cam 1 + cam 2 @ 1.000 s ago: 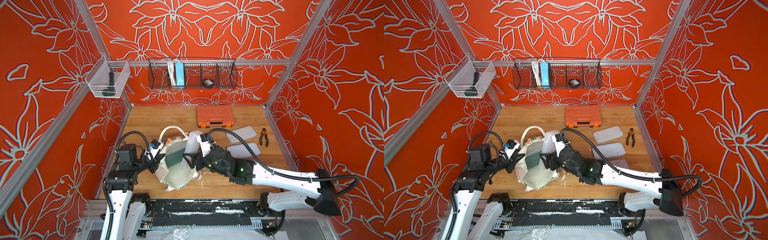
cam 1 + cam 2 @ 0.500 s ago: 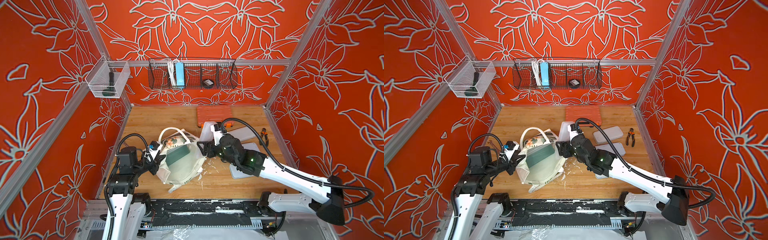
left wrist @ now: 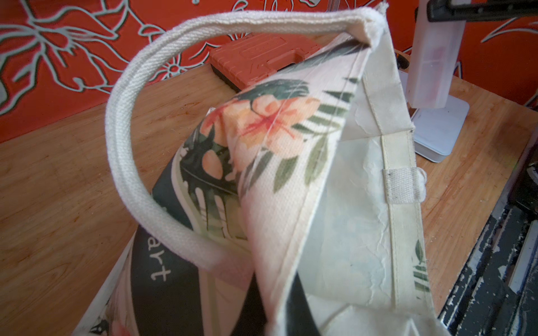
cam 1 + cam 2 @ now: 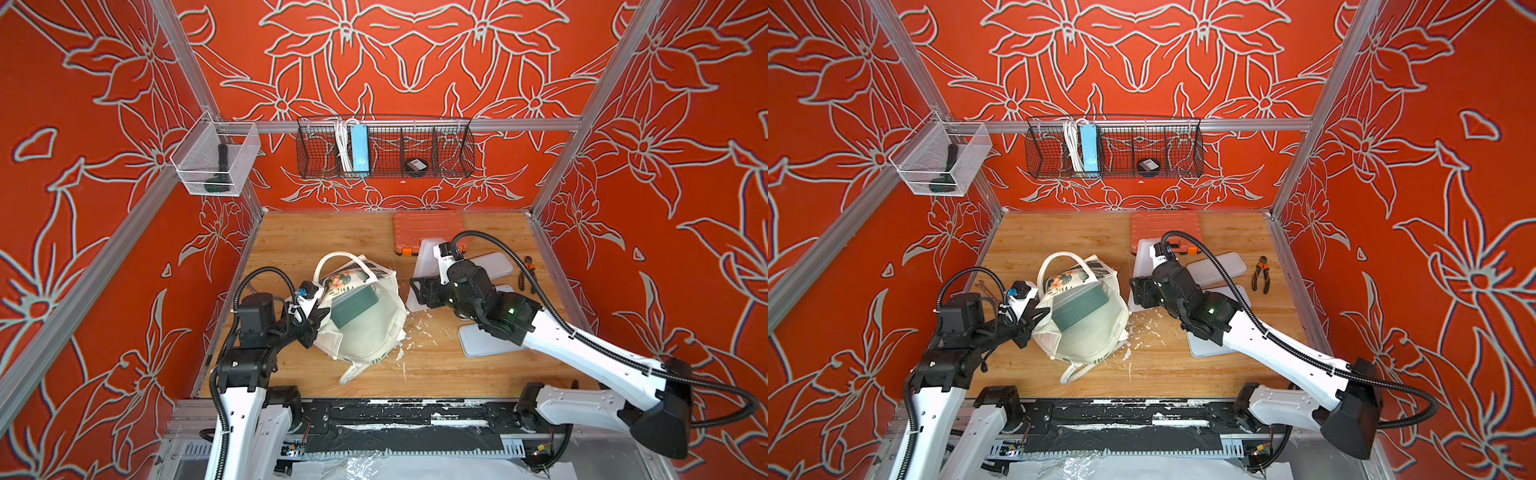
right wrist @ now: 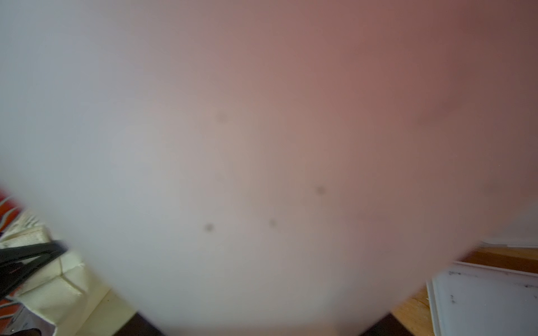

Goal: Take out the pencil case from the canvas bag
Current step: Pick up the pencil case from the canvas bag, then place the pencil case at the center of the board.

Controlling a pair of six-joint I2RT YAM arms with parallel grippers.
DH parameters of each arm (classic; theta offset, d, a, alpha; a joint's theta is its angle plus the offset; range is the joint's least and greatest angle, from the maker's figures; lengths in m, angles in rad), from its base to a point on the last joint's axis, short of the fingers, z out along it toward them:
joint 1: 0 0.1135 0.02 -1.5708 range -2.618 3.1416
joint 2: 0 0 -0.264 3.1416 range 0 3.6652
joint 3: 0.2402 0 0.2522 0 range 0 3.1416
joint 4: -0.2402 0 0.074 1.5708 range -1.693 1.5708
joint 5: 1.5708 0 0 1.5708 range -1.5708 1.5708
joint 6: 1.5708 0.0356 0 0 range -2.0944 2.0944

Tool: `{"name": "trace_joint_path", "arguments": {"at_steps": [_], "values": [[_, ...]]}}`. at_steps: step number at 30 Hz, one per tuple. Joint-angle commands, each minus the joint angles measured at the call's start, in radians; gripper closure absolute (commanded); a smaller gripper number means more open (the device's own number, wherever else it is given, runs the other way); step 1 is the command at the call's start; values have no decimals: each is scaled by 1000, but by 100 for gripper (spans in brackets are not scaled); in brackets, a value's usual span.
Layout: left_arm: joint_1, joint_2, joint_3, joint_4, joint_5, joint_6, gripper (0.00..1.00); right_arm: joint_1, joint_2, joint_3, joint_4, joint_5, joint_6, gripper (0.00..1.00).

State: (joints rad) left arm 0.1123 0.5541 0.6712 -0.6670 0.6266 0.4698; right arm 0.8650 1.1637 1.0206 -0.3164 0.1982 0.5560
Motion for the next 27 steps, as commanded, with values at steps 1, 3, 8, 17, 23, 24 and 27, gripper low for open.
{"name": "trace_joint_path", "arguments": {"at_steps": [1, 3, 8, 17, 23, 24, 27], "values": [[12, 2, -19, -42, -34, -14, 100, -16, 1, 36, -62, 10, -40, 38], [14, 1, -18, -43, -34, -17, 100, -22, 21, 42, -90, 19, -42, 38], [15, 2, -15, -45, -29, -18, 100, -34, 91, 78, -167, 25, -46, 38], [18, 1, -9, -49, -24, -16, 100, -82, 217, 133, -266, 21, -48, 38], [19, -2, -10, -52, -16, -13, 100, -123, 296, 173, -306, -9, -46, 37], [18, -2, -10, -53, -15, -13, 100, -128, 312, 183, -317, -11, -46, 37], [18, -3, -10, -52, -15, -13, 100, -142, 353, 209, -341, -14, -53, 37]]}}
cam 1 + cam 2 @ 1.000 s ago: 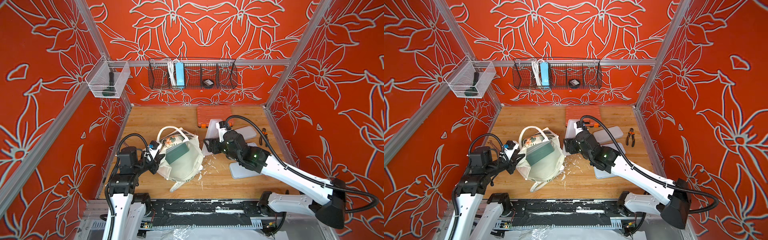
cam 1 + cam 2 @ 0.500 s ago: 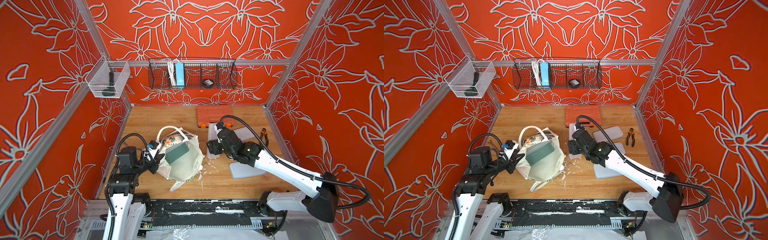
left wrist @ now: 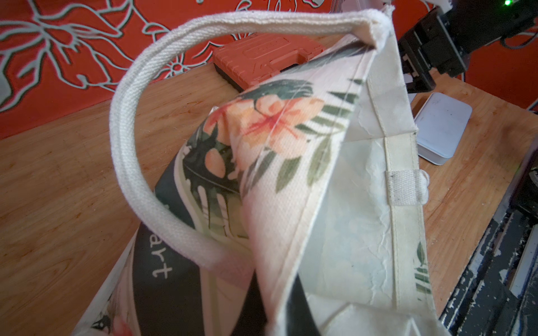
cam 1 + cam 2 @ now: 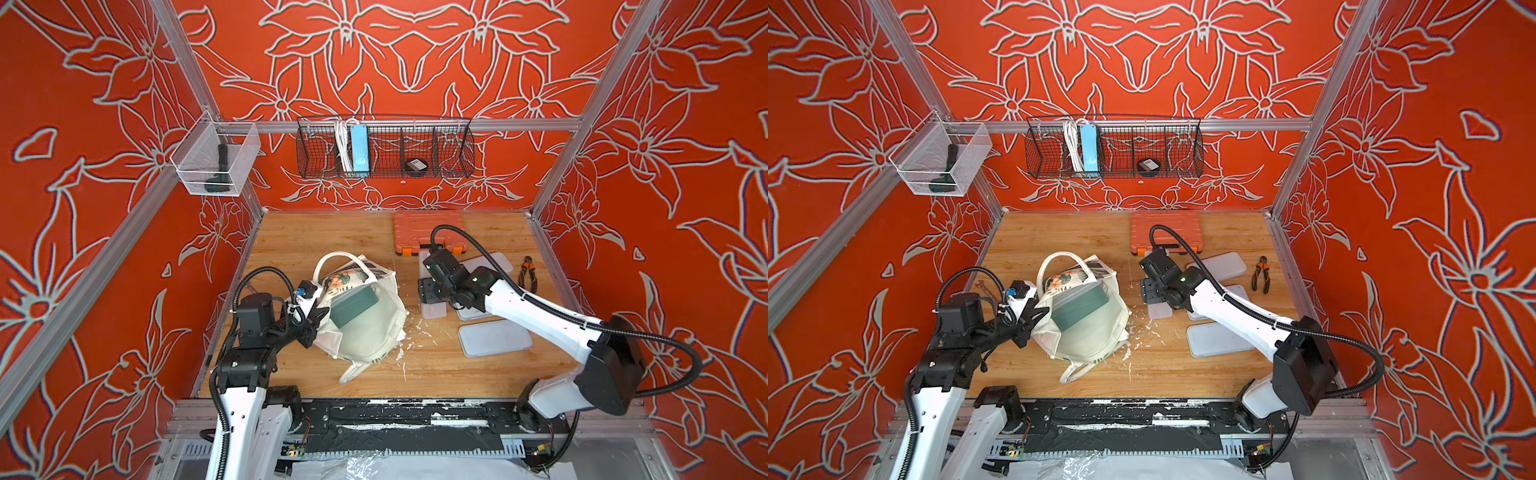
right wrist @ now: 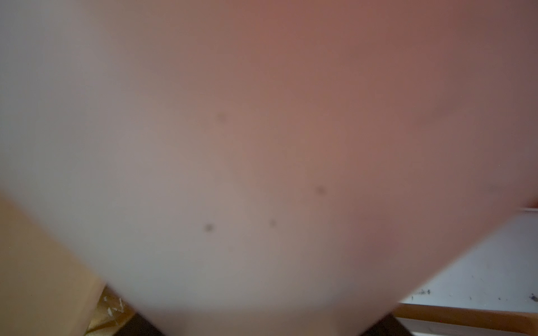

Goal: Take out the pencil case from the canvas bag
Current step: Place the pencil case at the center of the board.

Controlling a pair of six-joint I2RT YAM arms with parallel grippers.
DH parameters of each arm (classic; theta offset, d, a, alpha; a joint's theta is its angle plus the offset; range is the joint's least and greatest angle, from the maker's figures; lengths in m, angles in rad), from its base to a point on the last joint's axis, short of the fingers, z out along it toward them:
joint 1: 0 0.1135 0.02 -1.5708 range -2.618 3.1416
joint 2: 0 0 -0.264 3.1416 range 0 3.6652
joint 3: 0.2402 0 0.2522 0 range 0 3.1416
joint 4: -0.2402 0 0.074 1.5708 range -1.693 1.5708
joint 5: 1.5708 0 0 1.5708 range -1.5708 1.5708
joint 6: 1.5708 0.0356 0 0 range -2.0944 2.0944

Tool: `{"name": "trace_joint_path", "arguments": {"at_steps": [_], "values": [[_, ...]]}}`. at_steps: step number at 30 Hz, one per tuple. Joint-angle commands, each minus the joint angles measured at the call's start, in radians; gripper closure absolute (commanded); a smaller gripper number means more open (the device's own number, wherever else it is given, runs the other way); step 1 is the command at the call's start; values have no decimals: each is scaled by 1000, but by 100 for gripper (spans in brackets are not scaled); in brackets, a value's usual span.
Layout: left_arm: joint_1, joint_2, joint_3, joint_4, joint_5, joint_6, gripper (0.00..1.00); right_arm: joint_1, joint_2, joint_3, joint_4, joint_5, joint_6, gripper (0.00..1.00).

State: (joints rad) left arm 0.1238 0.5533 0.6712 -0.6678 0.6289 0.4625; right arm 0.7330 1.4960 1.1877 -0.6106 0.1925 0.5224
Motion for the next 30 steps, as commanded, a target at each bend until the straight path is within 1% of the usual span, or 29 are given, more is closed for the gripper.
{"name": "trace_joint_path", "arguments": {"at_steps": [1, 6, 11, 23, 28, 30], "values": [[7, -3, -10, -52, -18, -5, 100, -16, 33, 47, -51, -12, -23, 36], [7, -3, -12, -51, -17, -6, 100, -57, 112, 88, -83, -56, -39, 36], [7, -1, -11, -52, -15, -7, 100, -99, 199, 139, -131, -75, -63, 35], [10, -3, -9, -56, -8, -8, 100, -181, 365, 213, -122, -156, -91, 33], [13, -5, -12, -59, -5, -7, 100, -196, 423, 247, -137, -160, -97, 28], [13, -4, -12, -58, -2, -7, 100, -200, 446, 261, -143, -159, -96, 24]]}}
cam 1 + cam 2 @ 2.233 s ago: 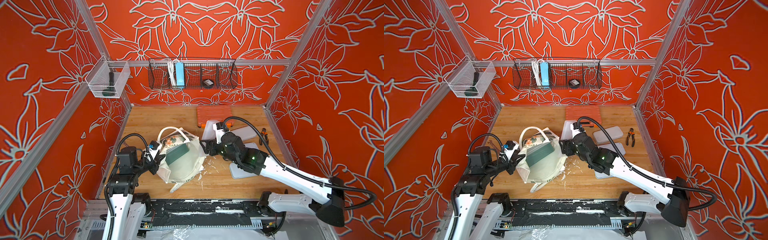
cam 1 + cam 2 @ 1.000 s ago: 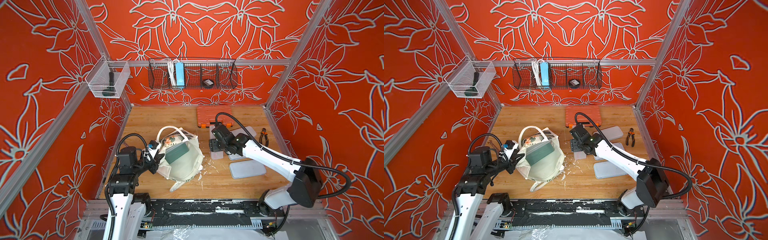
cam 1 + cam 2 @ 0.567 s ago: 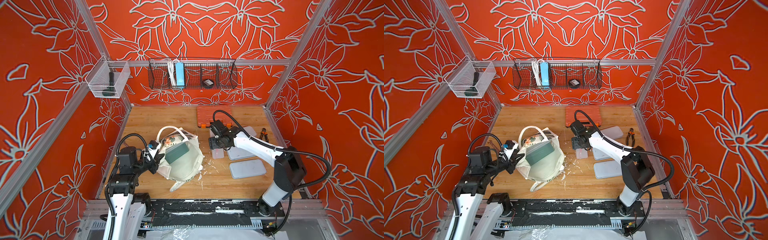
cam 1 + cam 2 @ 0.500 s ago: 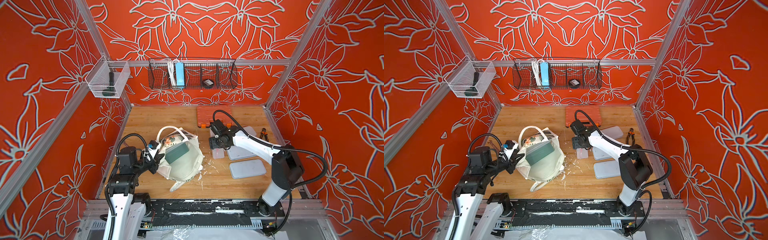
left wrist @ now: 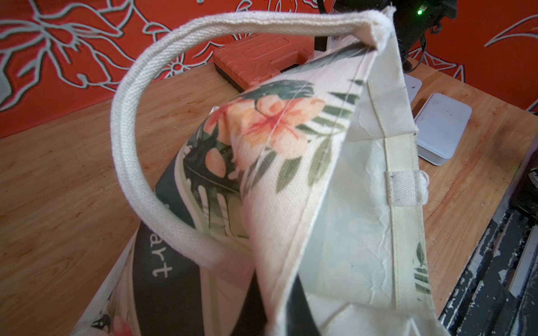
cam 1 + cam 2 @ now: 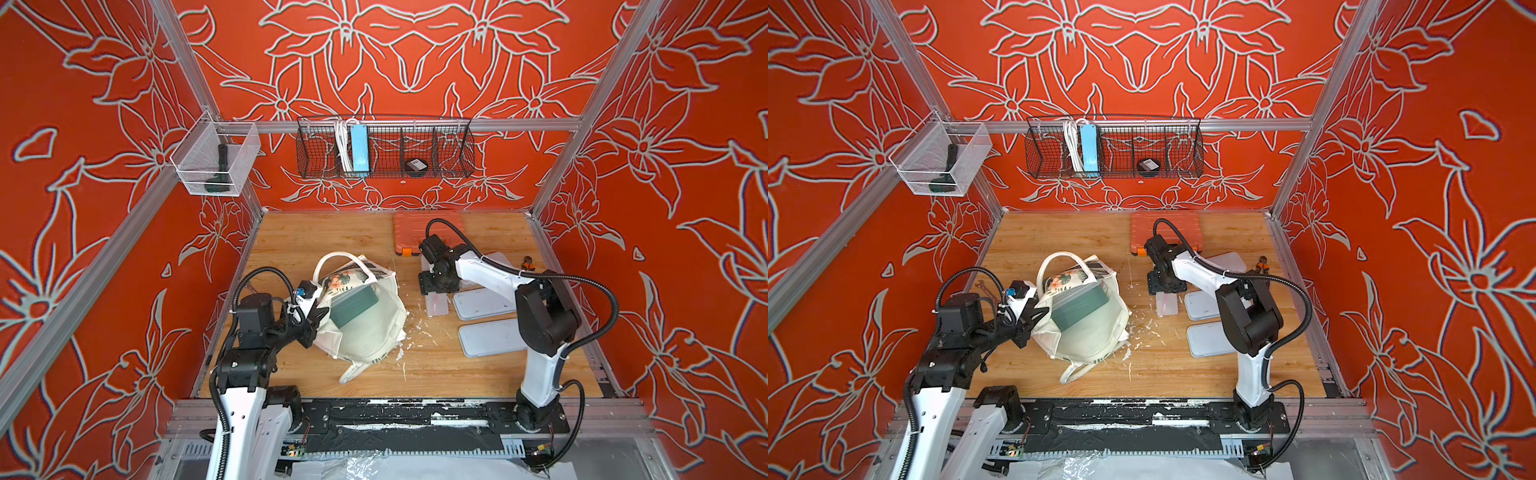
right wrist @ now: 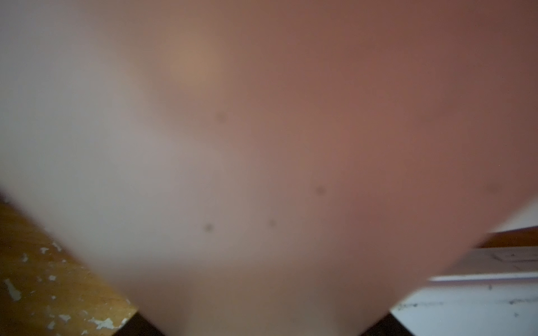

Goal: Take out the pencil case from the canvas bag
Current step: Place the pencil case at the center of the board.

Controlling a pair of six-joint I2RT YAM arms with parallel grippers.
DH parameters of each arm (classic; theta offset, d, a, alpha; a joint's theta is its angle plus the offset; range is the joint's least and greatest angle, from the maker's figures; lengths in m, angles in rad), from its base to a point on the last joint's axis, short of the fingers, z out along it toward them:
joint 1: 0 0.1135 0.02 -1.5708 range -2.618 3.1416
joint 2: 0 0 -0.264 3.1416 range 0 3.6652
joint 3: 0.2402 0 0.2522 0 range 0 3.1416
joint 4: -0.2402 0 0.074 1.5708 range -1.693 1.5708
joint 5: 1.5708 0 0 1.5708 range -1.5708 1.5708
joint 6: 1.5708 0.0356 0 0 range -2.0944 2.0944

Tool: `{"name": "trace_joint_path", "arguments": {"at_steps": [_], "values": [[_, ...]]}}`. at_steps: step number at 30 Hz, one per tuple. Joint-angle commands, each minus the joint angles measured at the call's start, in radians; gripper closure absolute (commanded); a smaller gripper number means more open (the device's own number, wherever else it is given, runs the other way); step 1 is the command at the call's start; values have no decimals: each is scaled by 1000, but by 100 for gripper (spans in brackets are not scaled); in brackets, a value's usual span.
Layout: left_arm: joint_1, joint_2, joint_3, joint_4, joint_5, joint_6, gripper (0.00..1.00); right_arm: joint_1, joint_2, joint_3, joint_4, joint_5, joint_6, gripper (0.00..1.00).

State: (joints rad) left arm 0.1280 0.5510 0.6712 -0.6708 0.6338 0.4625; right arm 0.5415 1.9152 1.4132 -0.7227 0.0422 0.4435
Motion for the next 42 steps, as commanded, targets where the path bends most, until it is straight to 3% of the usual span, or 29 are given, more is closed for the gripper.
{"name": "trace_joint_path", "arguments": {"at_steps": [1, 13, 14, 15, 26, 34, 42], "values": [[9, -2, -12, -55, -6, -8, 100, -11, 35, 39, -32, -7, -16, 22], [9, -3, -13, -56, -1, -6, 100, -15, 10, 27, 6, 12, 3, 10], [9, -3, -13, -56, -1, -6, 100, -15, -7, 16, 20, 12, 10, 2], [9, -2, -13, -55, -1, -6, 100, -15, -27, 3, 35, 11, 16, 2], [12, -11, -16, -52, -5, -2, 100, 1, -330, -242, 288, -98, 91, 2], [15, -17, -19, -48, -8, 1, 100, 119, -642, -464, 510, -90, 202, 2], [18, -26, -29, -42, -6, 1, 100, 288, -763, -504, 586, -41, 240, 5]]}}
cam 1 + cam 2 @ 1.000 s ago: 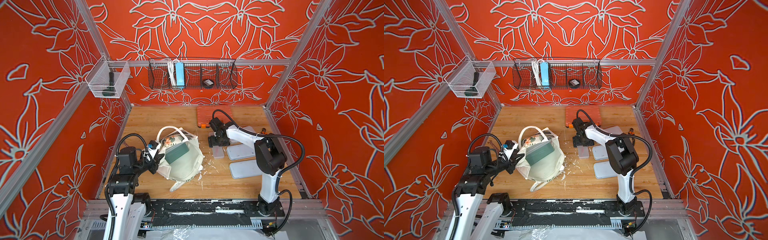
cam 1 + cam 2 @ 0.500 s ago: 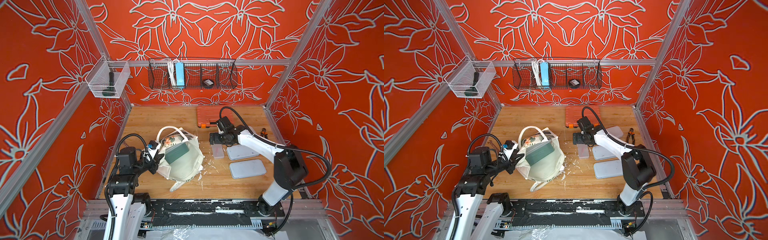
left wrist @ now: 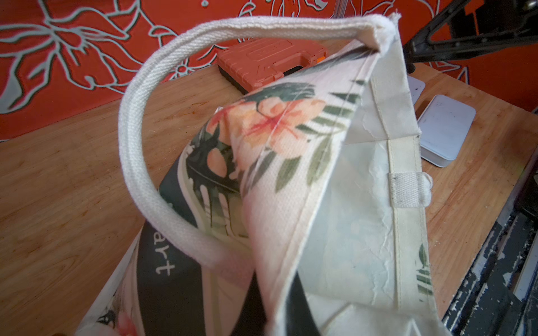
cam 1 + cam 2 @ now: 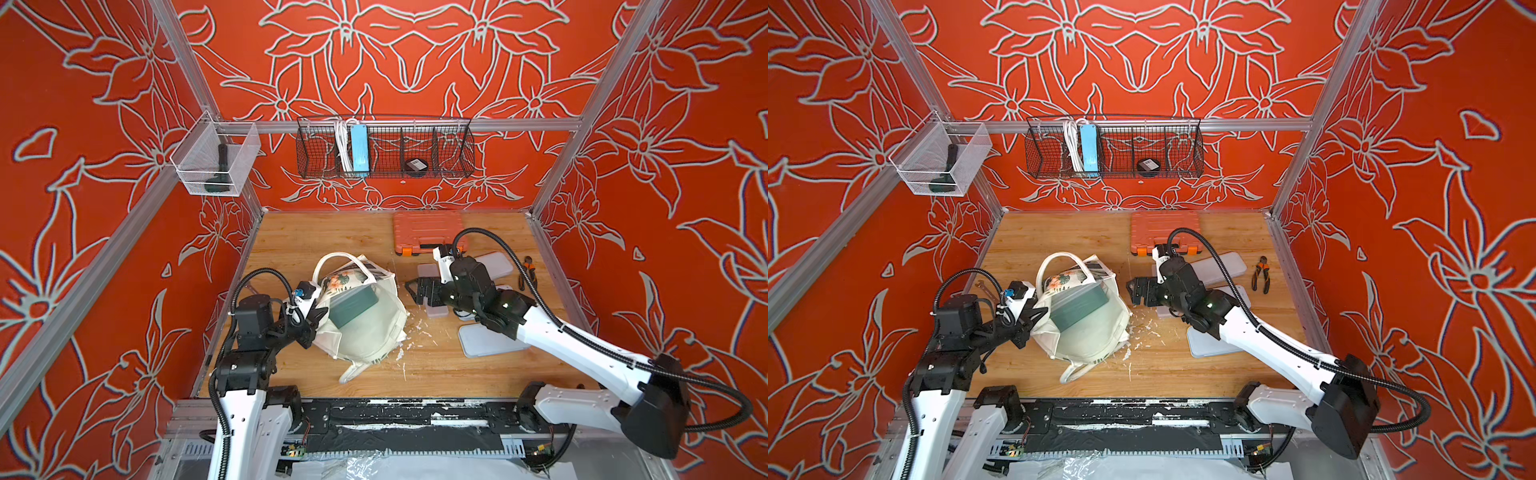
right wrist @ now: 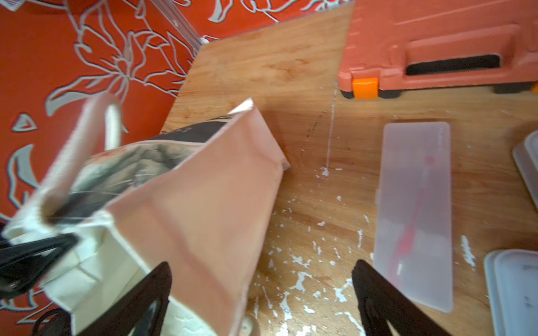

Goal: Take out the pencil case from the canvas bag
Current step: Place the pencil case at the center of the board.

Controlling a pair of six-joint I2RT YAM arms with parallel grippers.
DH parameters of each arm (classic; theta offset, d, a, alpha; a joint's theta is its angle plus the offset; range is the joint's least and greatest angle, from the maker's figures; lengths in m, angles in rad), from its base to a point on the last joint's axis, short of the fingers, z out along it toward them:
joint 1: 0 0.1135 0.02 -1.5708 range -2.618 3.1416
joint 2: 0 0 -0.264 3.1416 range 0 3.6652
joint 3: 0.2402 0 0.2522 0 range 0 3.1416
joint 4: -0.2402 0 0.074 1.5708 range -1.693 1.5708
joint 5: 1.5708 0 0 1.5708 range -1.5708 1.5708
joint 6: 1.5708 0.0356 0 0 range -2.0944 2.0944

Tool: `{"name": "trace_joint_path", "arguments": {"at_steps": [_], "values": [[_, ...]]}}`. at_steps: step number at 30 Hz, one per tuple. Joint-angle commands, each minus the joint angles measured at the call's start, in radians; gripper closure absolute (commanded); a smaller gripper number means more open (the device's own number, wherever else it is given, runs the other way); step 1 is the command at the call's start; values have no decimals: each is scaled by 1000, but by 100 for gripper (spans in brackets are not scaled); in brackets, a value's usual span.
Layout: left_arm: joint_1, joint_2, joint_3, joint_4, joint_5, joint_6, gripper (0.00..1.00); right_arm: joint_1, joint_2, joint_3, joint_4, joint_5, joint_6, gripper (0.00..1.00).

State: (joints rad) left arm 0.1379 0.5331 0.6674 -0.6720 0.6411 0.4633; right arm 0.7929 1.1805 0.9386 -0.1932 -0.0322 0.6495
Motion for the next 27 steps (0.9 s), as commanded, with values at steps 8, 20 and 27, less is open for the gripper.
{"name": "trace_joint_path", "arguments": {"at_steps": [8, 20, 27], "values": [[8, -21, -34, -40, -6, -2, 100, 228, -2, -30, 134, 103, 55, 11], [9, -27, -36, -40, -3, -7, 100, 425, 124, 40, 182, 170, 13, 21], [9, -30, -35, -45, 0, -6, 100, 473, 198, 66, 205, 175, 19, 25]]}}
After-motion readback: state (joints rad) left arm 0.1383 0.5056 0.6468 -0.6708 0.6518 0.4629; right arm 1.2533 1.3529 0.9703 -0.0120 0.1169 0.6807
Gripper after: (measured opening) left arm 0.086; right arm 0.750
